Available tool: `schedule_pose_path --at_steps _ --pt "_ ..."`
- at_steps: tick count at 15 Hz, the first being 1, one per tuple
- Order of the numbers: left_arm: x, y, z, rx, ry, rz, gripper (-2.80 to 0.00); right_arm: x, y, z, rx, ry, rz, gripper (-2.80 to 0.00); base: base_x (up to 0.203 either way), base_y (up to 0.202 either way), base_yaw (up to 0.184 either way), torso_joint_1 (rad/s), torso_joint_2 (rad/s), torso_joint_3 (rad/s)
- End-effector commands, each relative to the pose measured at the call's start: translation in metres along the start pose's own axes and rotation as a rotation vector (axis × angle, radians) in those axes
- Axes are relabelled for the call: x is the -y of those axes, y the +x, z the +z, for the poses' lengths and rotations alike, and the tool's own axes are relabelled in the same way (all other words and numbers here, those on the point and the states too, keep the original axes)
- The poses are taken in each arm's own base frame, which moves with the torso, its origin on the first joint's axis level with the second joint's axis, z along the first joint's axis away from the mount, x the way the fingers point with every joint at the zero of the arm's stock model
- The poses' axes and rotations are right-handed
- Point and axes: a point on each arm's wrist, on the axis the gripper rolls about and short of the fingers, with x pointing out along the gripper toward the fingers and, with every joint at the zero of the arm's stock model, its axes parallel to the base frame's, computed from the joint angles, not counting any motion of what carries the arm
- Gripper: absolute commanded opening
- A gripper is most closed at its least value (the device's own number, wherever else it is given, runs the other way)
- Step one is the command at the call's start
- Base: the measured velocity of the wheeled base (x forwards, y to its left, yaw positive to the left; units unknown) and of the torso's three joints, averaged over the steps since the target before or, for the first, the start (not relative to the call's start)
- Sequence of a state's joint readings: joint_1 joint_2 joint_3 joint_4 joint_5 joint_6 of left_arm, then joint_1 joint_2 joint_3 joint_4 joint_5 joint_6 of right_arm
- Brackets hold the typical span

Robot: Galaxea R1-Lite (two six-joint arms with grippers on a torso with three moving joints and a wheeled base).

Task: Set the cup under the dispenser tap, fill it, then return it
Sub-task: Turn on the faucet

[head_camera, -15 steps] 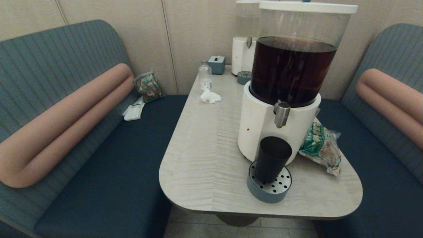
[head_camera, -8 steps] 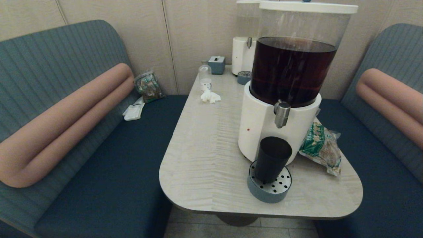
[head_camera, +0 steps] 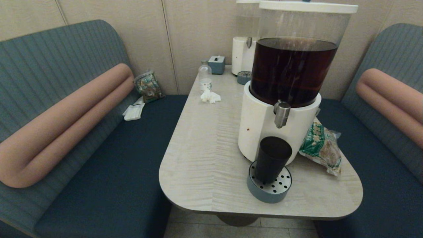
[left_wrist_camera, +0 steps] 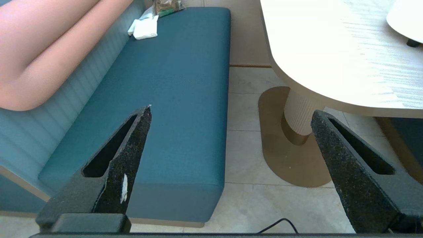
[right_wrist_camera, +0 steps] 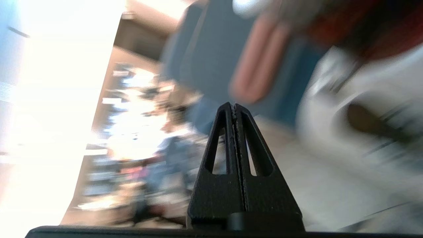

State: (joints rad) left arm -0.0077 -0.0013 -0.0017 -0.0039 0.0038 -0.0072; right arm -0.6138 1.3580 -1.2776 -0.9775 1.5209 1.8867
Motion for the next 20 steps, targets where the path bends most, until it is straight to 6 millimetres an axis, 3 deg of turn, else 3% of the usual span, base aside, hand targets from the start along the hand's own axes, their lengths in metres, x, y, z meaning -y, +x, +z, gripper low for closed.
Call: schedule_pose_path --at_steps 1,3,8,9,11,13,14,18,20 --pt "0.0 0.0 0.0 -0.001 -0.001 0.001 0.0 0.001 0.017 -0.03 -0.098 0.234 0.041 -2.8 0.0 0.0 0.0 0.0 0.0 0.0" --pt "0.0 0.0 0.0 -0.001 0.0 0.001 0.0 0.006 0.022 -0.045 -0.112 0.158 0.061 -2.8 0.0 0.0 0.0 0.0 0.0 0.0" --pt "0.0 0.0 0.0 -0.001 0.0 0.001 0.0 0.048 0.035 -0.063 -0.021 -0.054 0.014 -2.8 0.0 0.0 0.0 0.0 0.0 0.0" --pt "0.0 0.0 0.0 -0.001 0.0 0.001 0.0 0.057 0.037 -0.065 0.03 -0.186 -0.051 -2.8 0.0 0.0 0.0 0.0 0.0 0.0" --pt "0.0 0.0 0.0 -0.001 0.0 0.001 0.0 0.08 0.043 -0.072 0.11 -0.556 -0.351 -2.8 0.0 0.0 0.0 0.0 0.0 0.0" --pt "0.0 0.0 0.0 -0.001 0.0 0.001 0.0 0.103 0.047 -0.08 0.006 -0.848 -0.665 -2.8 0.0 0.0 0.0 0.0 0.0 0.0" --pt "0.0 0.0 0.0 -0.001 -0.002 0.001 0.0 0.113 0.051 -0.083 -0.064 -0.905 -0.751 -2.8 0.0 0.0 0.0 0.0 0.0 0.0" --pt "0.0 0.0 0.0 -0.001 0.0 0.001 0.0 0.128 0.101 -0.104 -0.218 -0.908 -0.587 -2.8 0.0 0.0 0.0 0.0 0.0 0.0" --pt "0.0 0.0 0.0 -0.001 0.0 0.001 0.0 0.129 0.118 -0.099 -0.168 -0.889 -0.53 -2.8 0.0 0.0 0.0 0.0 0.0 0.0"
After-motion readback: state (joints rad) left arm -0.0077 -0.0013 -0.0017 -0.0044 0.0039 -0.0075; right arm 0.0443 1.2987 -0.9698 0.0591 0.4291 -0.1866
